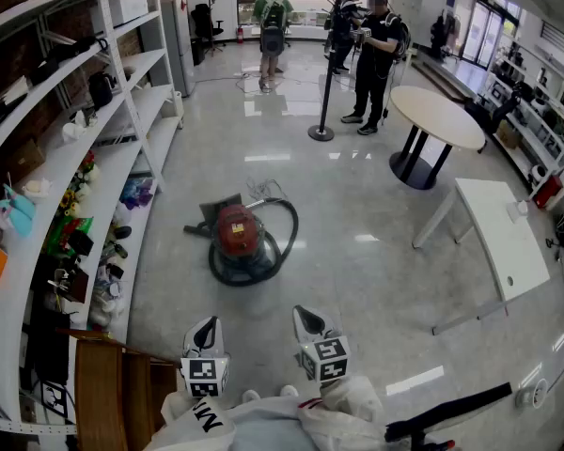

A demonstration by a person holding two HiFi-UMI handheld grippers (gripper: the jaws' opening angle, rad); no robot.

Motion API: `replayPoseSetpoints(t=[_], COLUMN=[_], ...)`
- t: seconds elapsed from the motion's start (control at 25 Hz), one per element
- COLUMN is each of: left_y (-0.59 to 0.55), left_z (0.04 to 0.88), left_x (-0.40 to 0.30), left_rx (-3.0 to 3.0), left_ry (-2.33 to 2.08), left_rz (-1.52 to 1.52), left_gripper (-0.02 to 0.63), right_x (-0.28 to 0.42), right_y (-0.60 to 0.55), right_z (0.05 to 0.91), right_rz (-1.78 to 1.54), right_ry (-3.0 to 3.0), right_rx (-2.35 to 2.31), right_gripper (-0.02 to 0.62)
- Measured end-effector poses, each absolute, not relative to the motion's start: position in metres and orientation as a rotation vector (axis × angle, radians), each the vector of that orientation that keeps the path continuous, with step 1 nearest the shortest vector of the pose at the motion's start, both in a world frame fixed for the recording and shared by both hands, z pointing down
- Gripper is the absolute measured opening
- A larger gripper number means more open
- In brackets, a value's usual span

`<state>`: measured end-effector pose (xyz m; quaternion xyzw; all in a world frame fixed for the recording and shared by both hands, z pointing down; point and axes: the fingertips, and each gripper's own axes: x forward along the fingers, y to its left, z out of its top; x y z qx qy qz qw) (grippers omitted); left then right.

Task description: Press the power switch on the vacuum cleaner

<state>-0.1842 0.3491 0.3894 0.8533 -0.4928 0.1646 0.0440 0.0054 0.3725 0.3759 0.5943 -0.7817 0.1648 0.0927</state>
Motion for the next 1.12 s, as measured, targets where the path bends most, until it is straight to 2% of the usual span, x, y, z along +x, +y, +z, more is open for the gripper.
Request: replayPoseSetpoints(t=[0.56,1.12], left_y=[0.36,0.375], left_z=[0.397,0.393], left_x=[-0.171,-0.13], left_rx=[2.579,2.596], left_ry=[-1.529,-1.56], left_rz=[0.518,0.494], left_gripper=[0.0,0.0], right_x=[0.017,0.059], right_y=[0.379,0.392], right_z=[0.38,0.388], right_rz=[0.529,0.546], right_ry=[-2.372,-2.39], right_rx=[1.712,1.727], right_gripper=[0.0,0.0])
